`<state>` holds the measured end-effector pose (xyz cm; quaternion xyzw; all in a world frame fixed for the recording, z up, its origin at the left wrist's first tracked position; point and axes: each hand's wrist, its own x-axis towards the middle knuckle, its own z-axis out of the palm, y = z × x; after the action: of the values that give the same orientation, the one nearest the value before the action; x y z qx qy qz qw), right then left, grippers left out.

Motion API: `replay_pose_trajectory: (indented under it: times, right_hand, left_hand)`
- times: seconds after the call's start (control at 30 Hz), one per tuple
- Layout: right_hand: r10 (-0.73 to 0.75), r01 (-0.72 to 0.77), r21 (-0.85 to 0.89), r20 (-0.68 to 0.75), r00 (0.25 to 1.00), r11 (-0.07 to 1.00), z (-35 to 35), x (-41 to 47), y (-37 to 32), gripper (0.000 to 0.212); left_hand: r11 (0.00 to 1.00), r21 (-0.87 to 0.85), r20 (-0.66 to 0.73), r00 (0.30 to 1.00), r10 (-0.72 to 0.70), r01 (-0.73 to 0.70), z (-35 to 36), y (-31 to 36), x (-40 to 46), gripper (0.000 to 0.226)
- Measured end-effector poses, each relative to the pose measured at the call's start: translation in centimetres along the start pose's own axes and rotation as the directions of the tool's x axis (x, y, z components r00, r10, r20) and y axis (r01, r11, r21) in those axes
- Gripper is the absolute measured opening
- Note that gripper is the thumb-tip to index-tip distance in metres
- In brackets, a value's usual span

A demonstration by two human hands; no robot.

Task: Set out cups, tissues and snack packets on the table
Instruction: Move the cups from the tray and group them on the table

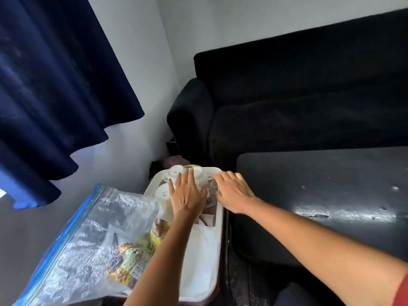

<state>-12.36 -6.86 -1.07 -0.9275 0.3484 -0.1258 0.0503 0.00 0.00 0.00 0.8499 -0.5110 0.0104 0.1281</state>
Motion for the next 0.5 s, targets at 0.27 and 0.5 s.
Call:
replay_pose_trajectory:
  times: [0.27,0.5]
  right_hand:
    - [0.149,-0.156,0.051,0.118,0.982,0.986,2.2,4.8,0.2,0.064]
    - [0.231,-0.229,0.080,-0.022,0.973,0.970,4.1,5.9,-0.1,0.033]
  left_hand:
    - [0.999,0.030,0.020,0.999,0.028,-0.029,1.9,-1.0,1.4,0.066]
    - [0.997,0.075,-0.061,0.998,0.032,-0.027,2.9,-1.2,1.5,0.065]
